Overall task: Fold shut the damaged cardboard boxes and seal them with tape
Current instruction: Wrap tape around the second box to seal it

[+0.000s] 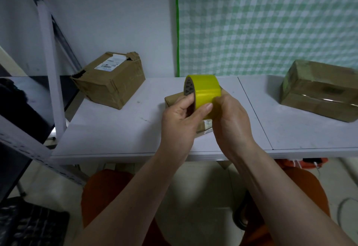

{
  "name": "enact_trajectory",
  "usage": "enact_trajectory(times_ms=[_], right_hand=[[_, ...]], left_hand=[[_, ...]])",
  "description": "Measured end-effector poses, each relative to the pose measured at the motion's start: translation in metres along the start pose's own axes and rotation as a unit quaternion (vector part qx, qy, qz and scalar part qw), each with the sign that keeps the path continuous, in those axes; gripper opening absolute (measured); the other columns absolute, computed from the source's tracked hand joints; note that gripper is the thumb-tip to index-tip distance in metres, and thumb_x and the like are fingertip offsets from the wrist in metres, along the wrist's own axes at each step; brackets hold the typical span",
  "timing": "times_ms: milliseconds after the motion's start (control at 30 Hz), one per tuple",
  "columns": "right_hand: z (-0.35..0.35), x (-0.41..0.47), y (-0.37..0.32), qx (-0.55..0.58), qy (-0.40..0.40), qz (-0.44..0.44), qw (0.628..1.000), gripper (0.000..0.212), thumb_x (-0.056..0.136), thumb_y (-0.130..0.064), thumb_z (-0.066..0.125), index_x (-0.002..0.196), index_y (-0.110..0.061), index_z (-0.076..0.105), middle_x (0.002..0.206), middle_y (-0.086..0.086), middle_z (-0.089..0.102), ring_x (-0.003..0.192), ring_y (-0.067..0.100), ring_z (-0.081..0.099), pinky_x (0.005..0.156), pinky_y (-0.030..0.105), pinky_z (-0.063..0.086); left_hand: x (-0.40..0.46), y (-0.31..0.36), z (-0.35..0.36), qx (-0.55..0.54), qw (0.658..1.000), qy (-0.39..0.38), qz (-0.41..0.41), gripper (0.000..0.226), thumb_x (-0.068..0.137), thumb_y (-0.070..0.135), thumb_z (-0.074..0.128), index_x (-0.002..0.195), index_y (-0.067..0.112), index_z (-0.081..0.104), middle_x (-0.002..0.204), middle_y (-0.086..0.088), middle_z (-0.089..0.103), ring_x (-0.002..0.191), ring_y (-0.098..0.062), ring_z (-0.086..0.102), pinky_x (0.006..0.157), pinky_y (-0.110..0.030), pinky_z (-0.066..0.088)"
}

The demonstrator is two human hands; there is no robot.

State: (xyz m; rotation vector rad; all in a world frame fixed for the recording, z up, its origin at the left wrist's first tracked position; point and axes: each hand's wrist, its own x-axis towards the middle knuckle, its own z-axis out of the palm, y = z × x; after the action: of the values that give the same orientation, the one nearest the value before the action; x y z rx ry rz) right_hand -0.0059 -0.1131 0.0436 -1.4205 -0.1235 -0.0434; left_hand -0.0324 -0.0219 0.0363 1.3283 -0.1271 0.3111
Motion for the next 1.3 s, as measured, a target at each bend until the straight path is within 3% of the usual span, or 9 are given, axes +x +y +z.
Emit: enact_trajectory(times_ms=[67, 300, 533, 667, 733, 800, 967, 1200, 1300], right_hand=[[0.001, -0.001, -0.002, 0.015, 0.016, 0.017, 1.0, 0.024, 0.074, -0.024, 0.037, 0.077, -0.016, 0.06, 0.075, 0.002, 0.057, 0.075, 0.017, 0.051, 0.071, 0.036, 0.041], [0.002, 0.001, 0.001, 0.003, 0.026, 0.021, 0.999, 0.021, 0.073, -0.022, 0.036, 0.07, -0.016, 0.057, 0.071, 0.004, 0.053, 0.073, 0.021, 0.047, 0.07, 0.038, 0.039], [0.004, 0.001, -0.001, 0.017, 0.056, 0.043, 0.997, 0.021, 0.068, -0.027, 0.035, 0.069, -0.018, 0.054, 0.068, 0.0, 0.051, 0.071, 0.017, 0.046, 0.068, 0.035, 0.037], [0.006, 0.002, 0.001, 0.004, 0.047, 0.037, 0.998, 0.026, 0.072, -0.025, 0.038, 0.072, -0.012, 0.061, 0.077, 0.009, 0.058, 0.077, 0.023, 0.052, 0.072, 0.043, 0.044], [0.004, 0.001, 0.002, 0.031, 0.03, 0.027, 0.999, 0.027, 0.078, -0.021, 0.039, 0.077, -0.008, 0.062, 0.077, 0.008, 0.062, 0.076, 0.02, 0.056, 0.072, 0.038, 0.048], [0.004, -0.001, 0.001, 0.086, 0.032, 0.038, 0.995, 0.028, 0.088, -0.017, 0.037, 0.073, -0.011, 0.06, 0.067, -0.001, 0.061, 0.067, 0.011, 0.057, 0.066, 0.027, 0.046], [0.006, 0.003, 0.006, 0.008, 0.051, 0.041, 0.998, 0.028, 0.079, -0.025, 0.039, 0.082, -0.014, 0.065, 0.08, 0.008, 0.06, 0.079, 0.023, 0.054, 0.075, 0.04, 0.044], [0.002, 0.002, 0.004, 0.036, 0.051, 0.06, 0.996, 0.022, 0.078, -0.025, 0.04, 0.071, -0.018, 0.059, 0.071, 0.001, 0.058, 0.072, 0.017, 0.053, 0.07, 0.036, 0.042], [0.004, 0.003, 0.005, 0.006, 0.058, 0.058, 0.997, 0.03, 0.071, -0.028, 0.039, 0.081, -0.014, 0.064, 0.079, 0.008, 0.06, 0.077, 0.023, 0.053, 0.074, 0.04, 0.044]], left_hand=[[-0.001, 0.001, 0.001, -0.014, 1.0, -0.007, -0.004, 0.027, 0.086, -0.002, 0.062, 0.103, 0.019, 0.067, 0.094, 0.006, 0.071, 0.092, -0.007, 0.068, 0.08, -0.018, 0.051], [-0.001, -0.005, 0.0, -0.012, 1.0, 0.0, 0.002, 0.03, 0.085, -0.001, 0.063, 0.11, 0.015, 0.066, 0.102, 0.0, 0.069, 0.098, -0.014, 0.067, 0.088, -0.025, 0.052], [-0.001, -0.007, 0.001, -0.036, 0.999, 0.002, -0.006, 0.026, 0.086, 0.0, 0.062, 0.106, 0.015, 0.067, 0.099, 0.002, 0.07, 0.096, -0.01, 0.067, 0.084, -0.021, 0.052], [-0.002, -0.009, 0.002, -0.039, 0.999, 0.008, -0.003, 0.028, 0.086, 0.0, 0.062, 0.11, 0.014, 0.065, 0.094, 0.008, 0.071, 0.095, -0.008, 0.067, 0.083, -0.02, 0.051], [-0.001, -0.01, 0.002, -0.042, 0.999, 0.014, -0.001, 0.027, 0.085, 0.0, 0.062, 0.108, 0.014, 0.066, 0.094, 0.008, 0.072, 0.094, -0.008, 0.067, 0.084, -0.021, 0.051], [-0.001, -0.011, 0.001, -0.043, 0.999, 0.019, -0.003, 0.027, 0.086, 0.0, 0.062, 0.109, 0.011, 0.066, 0.094, 0.006, 0.071, 0.095, -0.011, 0.066, 0.086, -0.024, 0.052], [-0.004, -0.012, 0.003, -0.041, 0.998, 0.034, -0.013, 0.027, 0.086, 0.0, 0.062, 0.111, 0.01, 0.066, 0.103, -0.006, 0.07, 0.098, -0.013, 0.066, 0.085, -0.022, 0.051], [-0.006, -0.013, 0.004, -0.027, 0.999, 0.045, -0.007, 0.026, 0.086, 0.001, 0.064, 0.104, 0.019, 0.069, 0.106, -0.013, 0.069, 0.097, -0.014, 0.066, 0.085, -0.023, 0.051], [-0.006, -0.013, 0.007, -0.017, 0.999, 0.048, 0.002, 0.029, 0.086, 0.001, 0.064, 0.103, 0.024, 0.068, 0.108, -0.016, 0.067, 0.096, -0.011, 0.066, 0.082, -0.018, 0.049]])
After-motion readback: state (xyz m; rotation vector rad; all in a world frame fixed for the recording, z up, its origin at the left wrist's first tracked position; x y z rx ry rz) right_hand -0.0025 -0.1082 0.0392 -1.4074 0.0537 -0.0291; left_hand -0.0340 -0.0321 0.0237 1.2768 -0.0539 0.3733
